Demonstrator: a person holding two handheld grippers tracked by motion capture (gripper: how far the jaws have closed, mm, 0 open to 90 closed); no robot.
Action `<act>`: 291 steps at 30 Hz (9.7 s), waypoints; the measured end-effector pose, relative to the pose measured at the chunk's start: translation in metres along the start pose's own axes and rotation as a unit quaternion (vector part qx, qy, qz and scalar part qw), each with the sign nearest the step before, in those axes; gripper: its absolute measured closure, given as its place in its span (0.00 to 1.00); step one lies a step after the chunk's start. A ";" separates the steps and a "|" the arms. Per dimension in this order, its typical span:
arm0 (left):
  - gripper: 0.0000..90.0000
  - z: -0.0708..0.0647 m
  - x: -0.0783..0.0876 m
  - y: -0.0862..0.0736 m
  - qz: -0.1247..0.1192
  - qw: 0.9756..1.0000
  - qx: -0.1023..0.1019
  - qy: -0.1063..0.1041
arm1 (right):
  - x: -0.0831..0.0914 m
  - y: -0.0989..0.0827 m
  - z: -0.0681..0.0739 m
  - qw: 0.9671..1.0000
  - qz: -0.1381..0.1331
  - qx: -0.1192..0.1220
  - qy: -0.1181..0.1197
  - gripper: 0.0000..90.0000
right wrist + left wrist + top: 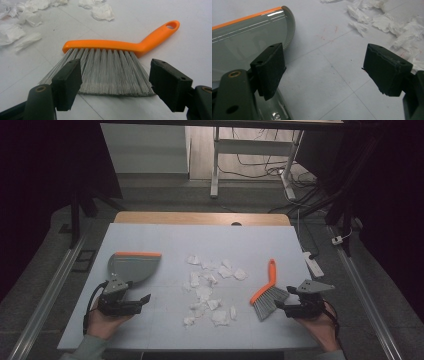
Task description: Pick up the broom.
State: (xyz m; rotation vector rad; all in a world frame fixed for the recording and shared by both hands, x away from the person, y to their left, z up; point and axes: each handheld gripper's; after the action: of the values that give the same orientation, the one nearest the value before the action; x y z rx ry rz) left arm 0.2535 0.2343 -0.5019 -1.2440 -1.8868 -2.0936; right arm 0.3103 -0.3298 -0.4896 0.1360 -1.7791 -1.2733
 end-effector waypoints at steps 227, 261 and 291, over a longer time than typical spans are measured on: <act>0.87 -0.134 -0.107 0.083 -0.003 0.983 -0.129 -0.135 | -0.065 0.114 0.059 0.952 -0.136 -0.228 0.152 0.76; 0.87 -0.132 -0.081 0.100 0.113 0.940 -0.267 -0.178 | -0.027 0.142 0.110 0.983 -0.003 0.150 0.108 0.39; 0.52 -0.130 -0.072 0.098 0.034 0.952 -0.275 -0.129 | -0.063 0.120 0.127 0.949 0.108 0.265 0.131 0.78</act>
State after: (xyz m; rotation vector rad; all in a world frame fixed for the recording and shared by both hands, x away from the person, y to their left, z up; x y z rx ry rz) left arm 0.2882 0.0656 -0.4551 -1.7291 -1.3331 -2.6297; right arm 0.3028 -0.1509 -0.4382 0.3821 -1.8029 -0.5698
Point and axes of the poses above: each handheld gripper's, and its own axes: x roughly backward along the jaws, y roughly out of its top, z roughly to its left, and after that the axes turned 3 degrees about -z, right-handed
